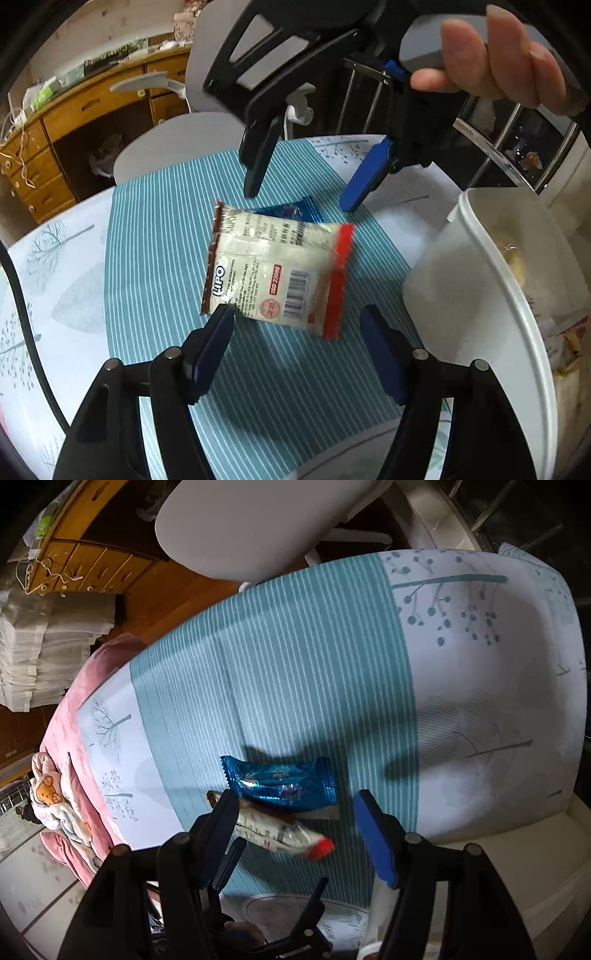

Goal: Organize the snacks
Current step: 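Grasp the white red-edged packet with the left tool while the right tool reaches the blue candy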

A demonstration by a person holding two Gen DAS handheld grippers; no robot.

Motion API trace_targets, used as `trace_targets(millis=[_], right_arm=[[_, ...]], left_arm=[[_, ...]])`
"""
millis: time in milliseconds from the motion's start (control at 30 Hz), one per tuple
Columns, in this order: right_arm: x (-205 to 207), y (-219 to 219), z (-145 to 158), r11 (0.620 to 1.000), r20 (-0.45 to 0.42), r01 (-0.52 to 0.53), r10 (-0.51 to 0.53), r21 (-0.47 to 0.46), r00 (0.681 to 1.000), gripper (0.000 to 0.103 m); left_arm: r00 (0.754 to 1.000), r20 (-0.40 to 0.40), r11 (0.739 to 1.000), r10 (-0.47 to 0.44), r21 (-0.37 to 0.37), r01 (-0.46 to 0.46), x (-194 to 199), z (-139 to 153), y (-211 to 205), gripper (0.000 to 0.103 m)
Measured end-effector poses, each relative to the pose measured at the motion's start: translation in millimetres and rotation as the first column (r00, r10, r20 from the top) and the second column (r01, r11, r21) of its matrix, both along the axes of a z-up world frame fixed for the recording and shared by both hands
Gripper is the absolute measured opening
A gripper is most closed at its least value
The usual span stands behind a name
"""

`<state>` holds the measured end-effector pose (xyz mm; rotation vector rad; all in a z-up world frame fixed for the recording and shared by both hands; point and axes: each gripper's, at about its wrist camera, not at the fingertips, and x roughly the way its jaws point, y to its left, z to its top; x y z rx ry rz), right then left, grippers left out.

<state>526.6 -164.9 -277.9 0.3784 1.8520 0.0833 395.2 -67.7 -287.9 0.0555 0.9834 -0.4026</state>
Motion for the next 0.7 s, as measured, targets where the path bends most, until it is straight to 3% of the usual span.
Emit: trace_targets(millis=[367, 467, 700], right_arm=[[4.1, 9.7, -10.5, 0.999, -0.005, -0.019, 0.019, -0.033, 1.0, 0.064], [1.8, 11.2, -13.9, 0.999, -0.018, -0.02, 0.019, -0.03, 1.0, 0.055], [2.0, 12.4, -10.9, 0.999, 0.013, -0.035, 0.035, -0.038, 0.999, 0.043]], left_arm=[[0.996, 0.089, 0.999, -0.017, 0.036, 0.014, 4.4, 6.5, 6.6, 0.07], [0.994, 0.104, 0.999, -0.026, 0.03, 0.023, 10.1, 10.5, 8.0, 0.07], [0.997, 0.073, 0.999, -0.037, 0.004, 0.037, 25.1, 5.7, 12.8, 0.076]])
